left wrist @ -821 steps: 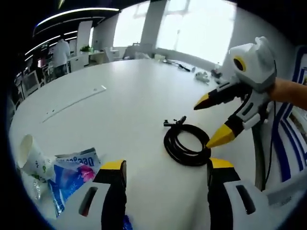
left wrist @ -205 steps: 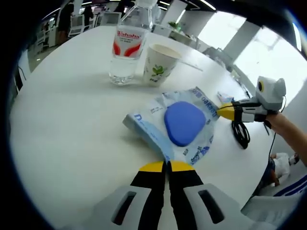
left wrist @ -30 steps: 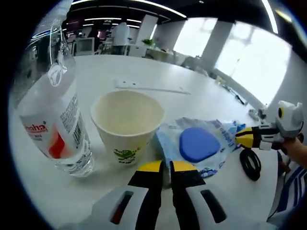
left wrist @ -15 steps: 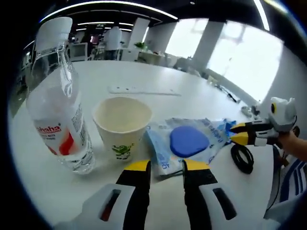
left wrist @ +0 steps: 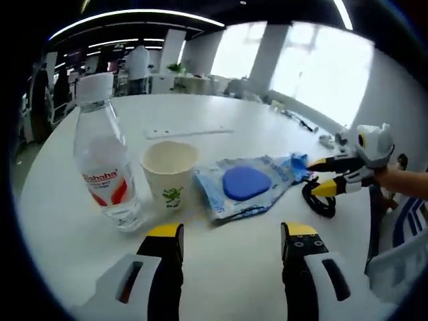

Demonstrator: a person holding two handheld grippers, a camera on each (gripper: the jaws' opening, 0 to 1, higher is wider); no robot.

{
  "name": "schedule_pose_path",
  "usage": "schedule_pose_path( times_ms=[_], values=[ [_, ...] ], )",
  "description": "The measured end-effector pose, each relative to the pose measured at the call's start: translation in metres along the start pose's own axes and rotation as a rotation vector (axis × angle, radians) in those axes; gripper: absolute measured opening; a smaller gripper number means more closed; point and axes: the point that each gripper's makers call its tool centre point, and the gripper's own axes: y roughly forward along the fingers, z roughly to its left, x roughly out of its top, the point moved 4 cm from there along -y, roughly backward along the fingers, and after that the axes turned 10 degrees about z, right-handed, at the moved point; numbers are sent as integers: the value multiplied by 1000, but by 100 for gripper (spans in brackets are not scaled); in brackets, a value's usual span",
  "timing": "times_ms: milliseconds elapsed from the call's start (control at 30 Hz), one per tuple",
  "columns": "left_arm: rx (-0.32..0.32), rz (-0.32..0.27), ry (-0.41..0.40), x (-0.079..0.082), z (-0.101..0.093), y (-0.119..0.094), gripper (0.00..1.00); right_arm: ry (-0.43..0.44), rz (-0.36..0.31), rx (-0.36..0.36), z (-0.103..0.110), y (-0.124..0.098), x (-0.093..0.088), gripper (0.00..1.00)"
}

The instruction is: Arrange the tabletop items into an orderly group along one side of the table until the central work area is clear of visible clutter.

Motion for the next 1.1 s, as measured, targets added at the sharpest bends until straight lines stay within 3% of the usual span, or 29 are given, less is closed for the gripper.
schedule_pose_path(
  times_ms=[300,533,867,1100],
  values=[
    [4,-49,41,-9,-1,-37,75,-5,-8,8,14,-18,-9,61],
    [13,-79,26,-19,5,-64,87,29,-18,-5,22,-46,-21,69],
    [2,-68,19,-44,8,-97,96,41,-15,-36,34,-84,-39,77],
    [-5,-84,-23,-59,15,-115,97,76,-6,-63,46,-106,-55,84]
  ],
)
